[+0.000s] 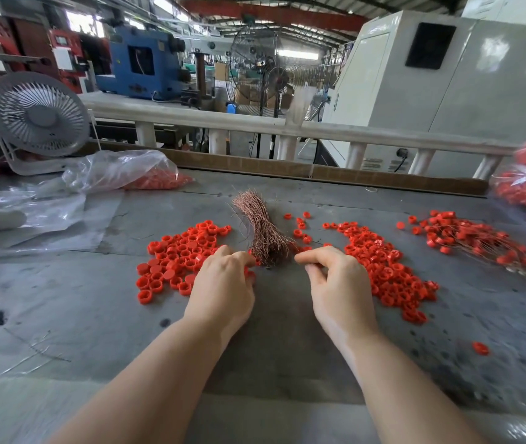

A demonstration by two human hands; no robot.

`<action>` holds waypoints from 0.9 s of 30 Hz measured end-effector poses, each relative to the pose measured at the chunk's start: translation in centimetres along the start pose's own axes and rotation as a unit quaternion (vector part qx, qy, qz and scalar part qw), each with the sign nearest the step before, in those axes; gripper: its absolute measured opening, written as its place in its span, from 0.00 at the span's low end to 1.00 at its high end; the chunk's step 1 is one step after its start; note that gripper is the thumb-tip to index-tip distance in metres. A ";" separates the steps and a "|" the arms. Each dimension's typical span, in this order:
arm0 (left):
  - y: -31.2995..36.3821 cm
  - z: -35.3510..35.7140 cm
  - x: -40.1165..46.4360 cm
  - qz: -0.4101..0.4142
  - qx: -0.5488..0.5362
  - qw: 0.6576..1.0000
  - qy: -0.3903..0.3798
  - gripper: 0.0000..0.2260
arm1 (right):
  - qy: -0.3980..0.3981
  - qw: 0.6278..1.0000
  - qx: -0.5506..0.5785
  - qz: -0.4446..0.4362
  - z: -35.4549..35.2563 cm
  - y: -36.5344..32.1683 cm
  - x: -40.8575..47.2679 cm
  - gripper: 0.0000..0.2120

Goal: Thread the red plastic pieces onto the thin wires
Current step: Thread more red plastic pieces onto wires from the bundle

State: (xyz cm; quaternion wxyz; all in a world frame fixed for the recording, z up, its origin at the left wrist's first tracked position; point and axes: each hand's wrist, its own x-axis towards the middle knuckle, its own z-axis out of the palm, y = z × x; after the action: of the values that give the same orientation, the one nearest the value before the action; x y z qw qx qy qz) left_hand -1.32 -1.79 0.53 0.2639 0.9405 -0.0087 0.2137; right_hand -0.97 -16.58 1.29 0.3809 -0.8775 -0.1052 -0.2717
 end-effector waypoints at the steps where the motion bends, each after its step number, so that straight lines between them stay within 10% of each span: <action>1: 0.1 -0.1 0.0 0.006 -0.007 1.000 -0.002 0.12 | 0.005 1.000 0.012 -0.005 0.0 -0.1 0.0 0.10; 27: 1.8 -0.4 -0.3 0.038 -0.322 0.946 -0.022 0.09 | -0.031 0.990 0.138 -0.013 -0.3 -0.8 0.0 0.17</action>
State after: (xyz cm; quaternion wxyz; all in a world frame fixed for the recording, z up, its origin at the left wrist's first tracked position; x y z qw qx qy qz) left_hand -1.99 -3.19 1.63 0.5446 0.8085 -0.1182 0.1889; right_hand -1.40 -16.22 1.94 0.4916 -0.8232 -0.1646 -0.2315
